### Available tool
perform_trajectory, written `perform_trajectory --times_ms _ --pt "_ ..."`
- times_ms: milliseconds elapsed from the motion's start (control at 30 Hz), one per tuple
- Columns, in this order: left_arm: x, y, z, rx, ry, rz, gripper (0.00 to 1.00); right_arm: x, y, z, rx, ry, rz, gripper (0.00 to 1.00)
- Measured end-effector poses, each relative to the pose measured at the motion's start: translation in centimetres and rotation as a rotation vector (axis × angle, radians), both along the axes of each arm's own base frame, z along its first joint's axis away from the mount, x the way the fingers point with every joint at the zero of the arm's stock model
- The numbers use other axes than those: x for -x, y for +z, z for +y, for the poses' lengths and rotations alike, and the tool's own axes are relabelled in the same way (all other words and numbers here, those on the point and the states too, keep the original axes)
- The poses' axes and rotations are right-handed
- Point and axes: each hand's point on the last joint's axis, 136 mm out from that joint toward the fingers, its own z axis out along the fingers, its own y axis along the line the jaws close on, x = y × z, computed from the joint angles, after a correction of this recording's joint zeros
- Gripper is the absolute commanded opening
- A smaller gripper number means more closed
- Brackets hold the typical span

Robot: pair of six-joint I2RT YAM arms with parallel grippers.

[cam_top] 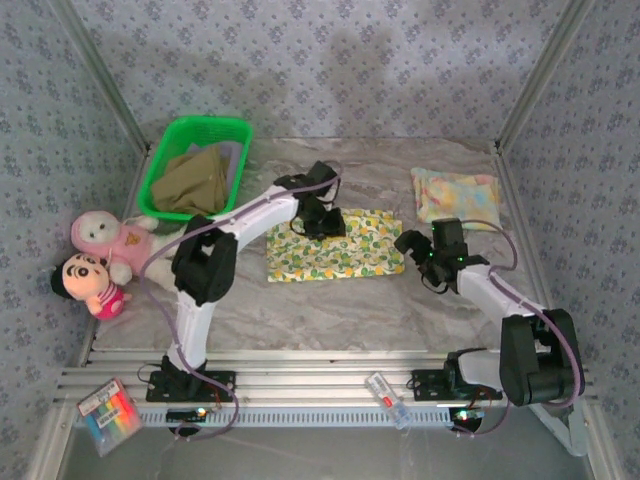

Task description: Fold and stack the skirts

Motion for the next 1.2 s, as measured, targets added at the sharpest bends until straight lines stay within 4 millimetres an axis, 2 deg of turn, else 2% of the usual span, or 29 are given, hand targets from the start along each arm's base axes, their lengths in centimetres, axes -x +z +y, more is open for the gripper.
perform_trajectory --times_ms 133,267,500,800,1000,1200 --pt "1.7 -3.8 -0.9 -0.023 -0.029 0.108 0.17 0.7 -1.2 1.0 -0.082 -0.010 0.026 0.94" --pt "2.6 -5.6 -0.7 -0.037 -0.033 0.168 0.17 0.5 -1.4 2.5 -0.139 -0.003 0.030 0.92" --pt "2.7 -5.9 -0.6 0.008 -0.013 0.216 0.17 0.3 -1.7 4.0 -0.193 -0.018 0.026 0.91" --pt "2.7 -5.8 -0.6 0.025 -0.006 0.222 0.17 0.4 -1.9 4.1 -0.198 -0.075 0.019 0.91" --pt "2.7 -5.9 -0.6 0.025 -0.006 0.222 0.17 0.8 -1.0 4.2 -0.177 -0.100 -0.009 0.91" --pt "2.7 -5.9 -0.6 0.025 -0.005 0.222 0.17 1.4 -1.7 4.1 -0.173 -0.127 0.008 0.92"
